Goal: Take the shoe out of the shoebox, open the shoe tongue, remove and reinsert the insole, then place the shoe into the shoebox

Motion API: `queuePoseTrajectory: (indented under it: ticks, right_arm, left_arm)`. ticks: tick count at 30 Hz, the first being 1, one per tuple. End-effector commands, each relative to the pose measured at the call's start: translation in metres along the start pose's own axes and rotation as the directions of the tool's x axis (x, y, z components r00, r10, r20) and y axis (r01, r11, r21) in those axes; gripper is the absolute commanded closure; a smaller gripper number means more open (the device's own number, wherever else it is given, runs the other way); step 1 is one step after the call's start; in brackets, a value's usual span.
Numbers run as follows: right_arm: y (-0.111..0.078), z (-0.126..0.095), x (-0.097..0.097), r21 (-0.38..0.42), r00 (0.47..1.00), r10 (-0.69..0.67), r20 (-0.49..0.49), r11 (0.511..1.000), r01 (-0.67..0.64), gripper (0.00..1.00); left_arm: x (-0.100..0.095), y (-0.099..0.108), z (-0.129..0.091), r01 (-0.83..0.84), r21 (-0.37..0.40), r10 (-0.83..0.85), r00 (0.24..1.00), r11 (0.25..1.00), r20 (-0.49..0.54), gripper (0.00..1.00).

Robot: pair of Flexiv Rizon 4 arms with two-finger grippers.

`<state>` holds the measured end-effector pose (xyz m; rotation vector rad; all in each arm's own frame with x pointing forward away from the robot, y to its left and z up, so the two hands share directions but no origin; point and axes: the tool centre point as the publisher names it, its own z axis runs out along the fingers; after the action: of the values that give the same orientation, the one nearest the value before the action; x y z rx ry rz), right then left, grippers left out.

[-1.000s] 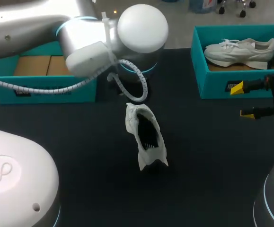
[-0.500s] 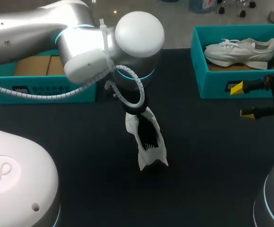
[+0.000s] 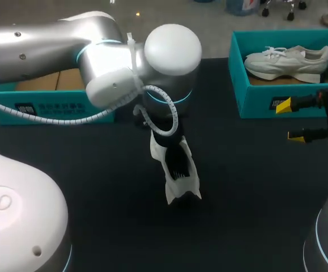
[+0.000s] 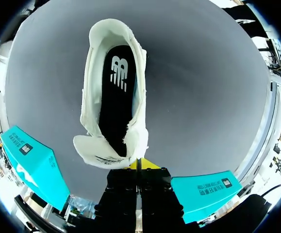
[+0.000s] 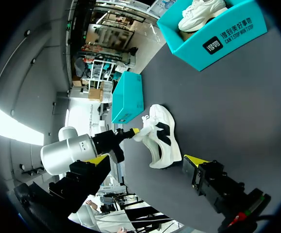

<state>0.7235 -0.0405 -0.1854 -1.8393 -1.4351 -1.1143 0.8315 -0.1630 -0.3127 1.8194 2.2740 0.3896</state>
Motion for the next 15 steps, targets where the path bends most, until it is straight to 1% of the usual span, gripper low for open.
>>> queuePoseTrajectory:
  ticks: [1, 6, 10, 13, 15]
  right_arm:
    - [0.000, 0.000, 0.000, 0.000, 1.000, 0.001, 0.004, 1.000, -0.001, 0.00]
    - [0.000, 0.000, 0.000, 0.000, 1.000, 0.001, 0.004, 1.000, -0.001, 0.00]
    - [0.000, 0.000, 0.000, 0.000, 1.000, 0.001, 0.004, 1.000, -0.001, 0.00]
    - [0.000, 0.000, 0.000, 0.000, 1.000, 0.001, 0.004, 1.000, -0.001, 0.00]
    - [0.000, 0.000, 0.000, 0.000, 1.000, 0.001, 0.004, 1.000, -0.001, 0.00]
  left_arm:
    - [-0.010, -0.008, 0.004, -0.019, -0.004, 0.019, 1.000, 1.000, -0.013, 1.00]
    - [-0.009, -0.014, -0.003, -0.043, -0.022, 0.043, 0.999, 0.999, -0.009, 1.00]
    - [-0.008, -0.009, -0.011, -0.026, -0.049, 0.027, 1.000, 0.998, 0.002, 1.00]
    - [-0.008, -0.006, -0.013, -0.017, -0.044, 0.017, 1.000, 0.999, 0.010, 1.00]
    - [-0.009, -0.008, -0.011, -0.023, -0.041, 0.023, 1.000, 0.999, 0.007, 1.00]
